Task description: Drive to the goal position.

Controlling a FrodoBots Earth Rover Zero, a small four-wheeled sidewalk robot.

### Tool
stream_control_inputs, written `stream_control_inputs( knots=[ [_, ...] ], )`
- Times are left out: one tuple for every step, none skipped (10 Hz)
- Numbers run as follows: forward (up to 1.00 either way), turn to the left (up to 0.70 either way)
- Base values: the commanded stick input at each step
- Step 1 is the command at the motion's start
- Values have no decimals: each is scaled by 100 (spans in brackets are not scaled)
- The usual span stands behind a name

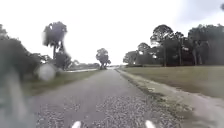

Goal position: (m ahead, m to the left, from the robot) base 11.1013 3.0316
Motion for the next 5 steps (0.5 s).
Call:
stream_control_inputs(
  knots=[
    [99,0],
    [99,0],
    [99,0],
    [99,0],
    [99,0]
  ],
)
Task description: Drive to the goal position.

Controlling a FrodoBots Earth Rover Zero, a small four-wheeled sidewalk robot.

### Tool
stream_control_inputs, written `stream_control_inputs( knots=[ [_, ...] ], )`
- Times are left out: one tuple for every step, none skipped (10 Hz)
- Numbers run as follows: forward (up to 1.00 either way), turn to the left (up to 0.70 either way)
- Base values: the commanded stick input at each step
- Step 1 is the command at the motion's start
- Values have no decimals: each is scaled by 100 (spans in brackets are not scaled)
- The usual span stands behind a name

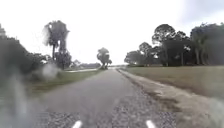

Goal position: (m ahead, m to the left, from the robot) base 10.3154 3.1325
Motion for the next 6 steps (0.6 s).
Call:
stream_control_inputs(
  knots=[
    [99,0],
    [99,0],
    [99,0],
    [99,0],
    [99,0],
    [99,0]
  ],
)
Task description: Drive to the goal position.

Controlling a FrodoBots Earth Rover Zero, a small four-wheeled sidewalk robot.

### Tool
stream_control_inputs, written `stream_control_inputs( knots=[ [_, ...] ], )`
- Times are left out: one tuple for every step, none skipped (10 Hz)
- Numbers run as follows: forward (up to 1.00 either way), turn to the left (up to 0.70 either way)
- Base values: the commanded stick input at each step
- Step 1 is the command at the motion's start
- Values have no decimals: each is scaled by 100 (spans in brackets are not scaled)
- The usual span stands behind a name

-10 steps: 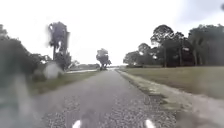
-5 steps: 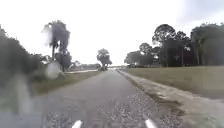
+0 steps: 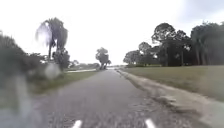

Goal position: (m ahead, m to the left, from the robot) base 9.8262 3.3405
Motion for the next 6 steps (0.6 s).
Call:
stream_control_inputs(
  knots=[
    [99,0],
    [99,0],
    [99,0],
    [99,0],
    [99,0],
    [99,0]
  ],
)
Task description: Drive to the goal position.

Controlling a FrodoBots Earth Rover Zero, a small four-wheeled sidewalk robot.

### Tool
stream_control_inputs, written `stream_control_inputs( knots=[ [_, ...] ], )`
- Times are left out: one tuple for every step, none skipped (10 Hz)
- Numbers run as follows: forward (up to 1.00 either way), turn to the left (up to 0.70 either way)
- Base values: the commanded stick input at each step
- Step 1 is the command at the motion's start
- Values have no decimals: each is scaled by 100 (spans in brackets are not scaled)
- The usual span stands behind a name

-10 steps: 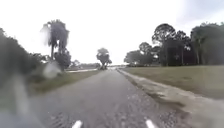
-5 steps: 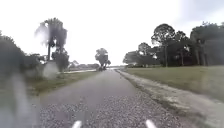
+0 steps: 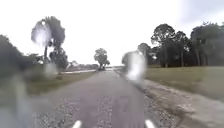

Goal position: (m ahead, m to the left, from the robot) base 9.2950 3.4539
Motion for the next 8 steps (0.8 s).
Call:
stream_control_inputs(
  knots=[
    [99,0],
    [99,0],
    [99,0],
    [99,0],
    [99,0],
    [99,0],
    [99,0],
    [99,0]
  ],
)
